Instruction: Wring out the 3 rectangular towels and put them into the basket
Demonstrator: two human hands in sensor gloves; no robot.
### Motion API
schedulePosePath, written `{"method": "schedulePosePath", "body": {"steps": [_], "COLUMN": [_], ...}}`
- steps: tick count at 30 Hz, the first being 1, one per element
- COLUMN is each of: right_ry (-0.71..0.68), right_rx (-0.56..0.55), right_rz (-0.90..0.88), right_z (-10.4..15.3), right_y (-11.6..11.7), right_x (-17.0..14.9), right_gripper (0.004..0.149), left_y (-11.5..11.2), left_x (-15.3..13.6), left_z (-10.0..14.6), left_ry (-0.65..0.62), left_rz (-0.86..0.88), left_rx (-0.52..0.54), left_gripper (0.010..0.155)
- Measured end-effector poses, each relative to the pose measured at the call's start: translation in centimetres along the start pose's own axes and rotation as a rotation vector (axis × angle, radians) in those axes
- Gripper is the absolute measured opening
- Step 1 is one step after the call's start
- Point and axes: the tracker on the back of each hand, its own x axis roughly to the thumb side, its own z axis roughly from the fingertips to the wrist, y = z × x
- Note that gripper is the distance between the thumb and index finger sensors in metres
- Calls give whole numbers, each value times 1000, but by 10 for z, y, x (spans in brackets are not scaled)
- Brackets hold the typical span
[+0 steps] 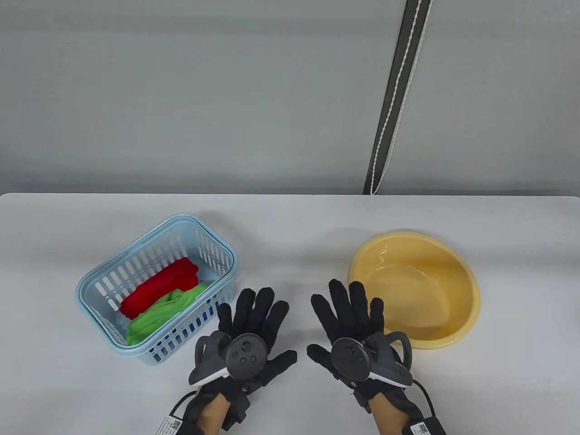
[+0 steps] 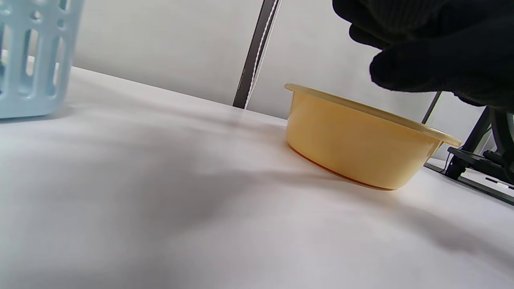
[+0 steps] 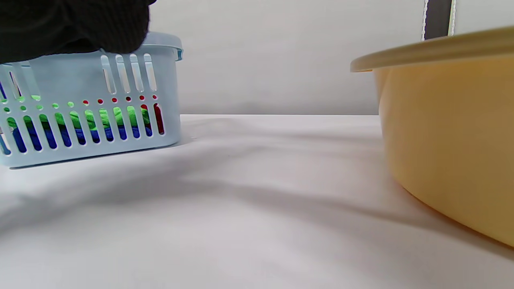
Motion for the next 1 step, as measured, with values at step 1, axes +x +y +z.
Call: {"method": "schedulePosePath", "body": {"steps": [1], "right_ry": [-1], "right_rx": [2], "right_rz": [1], "right_z": [0], "right_y": [0], "right_x": [0], "right_gripper": [100], "left_y": [0], "left_x": [1], "left_z": [0], "left_ry": [-1], "left_rz": [-4], "left_rx": [-1], "left_gripper": [95]}}
